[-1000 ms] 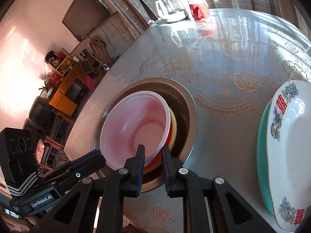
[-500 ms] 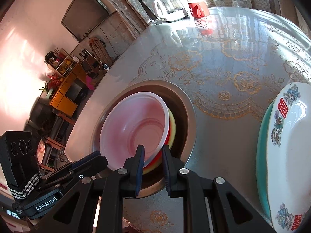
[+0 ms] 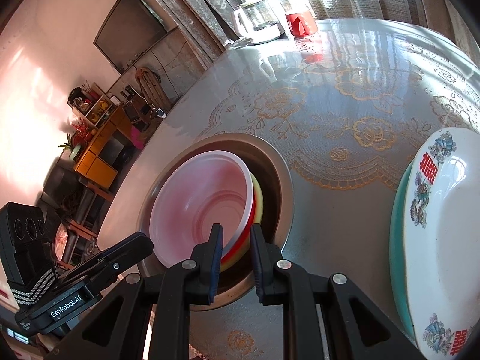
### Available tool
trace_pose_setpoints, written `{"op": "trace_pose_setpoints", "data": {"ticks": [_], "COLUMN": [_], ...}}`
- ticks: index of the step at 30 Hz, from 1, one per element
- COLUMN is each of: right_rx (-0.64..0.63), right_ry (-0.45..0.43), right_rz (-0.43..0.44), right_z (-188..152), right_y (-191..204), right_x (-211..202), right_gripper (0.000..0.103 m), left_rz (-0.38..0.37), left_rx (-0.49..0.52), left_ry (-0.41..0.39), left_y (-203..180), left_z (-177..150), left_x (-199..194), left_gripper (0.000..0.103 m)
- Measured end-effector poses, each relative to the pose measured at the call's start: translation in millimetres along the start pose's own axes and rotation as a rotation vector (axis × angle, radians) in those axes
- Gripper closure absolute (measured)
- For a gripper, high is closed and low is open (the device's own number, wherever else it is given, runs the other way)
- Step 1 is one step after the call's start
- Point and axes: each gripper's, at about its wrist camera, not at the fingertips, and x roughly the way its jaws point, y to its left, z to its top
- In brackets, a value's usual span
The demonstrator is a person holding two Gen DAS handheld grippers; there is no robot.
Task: Organize plates and bowls
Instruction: 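Lower the red bowl into the yellow bowl and open both grippers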
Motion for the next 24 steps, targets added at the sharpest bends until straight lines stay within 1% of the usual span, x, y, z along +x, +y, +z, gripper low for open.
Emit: {"op": "trace_pose_setpoints", "data": {"ticks": [6, 10, 15, 20, 24], "right_rx": [0.006, 0.017, 0.014, 0.022, 0.034], "right_ry": [-0.007, -0.019, -0.033, -0.055, -0.076], "right_rz": [0.015, 0.032, 0.041, 0.05, 0.059], "right_z": [-1, -1, -3, -5, -6], "right_y": [-2, -4, -4, -6, -10], "right_x": [0, -1, -4, -10, -16], "right_gripper": [0.085, 0.081, 0.08, 0.077, 0.075], "left_rz": [0.031, 0.049, 0.059, 0.067, 0.075], "left_rx": [0.016, 0.028, 0.037, 0.033, 0.021], "left_ry": [-0.011, -0.022, -0.029, -0.038, -0.044], "left_y": [-2, -3, -4, -3, 3], "left_z": [2, 1, 0, -1, -1], "left_x": [1, -1, -3, -7, -10], "left_gripper": [0.074, 0.073, 0.072, 0.068, 0.068]}}
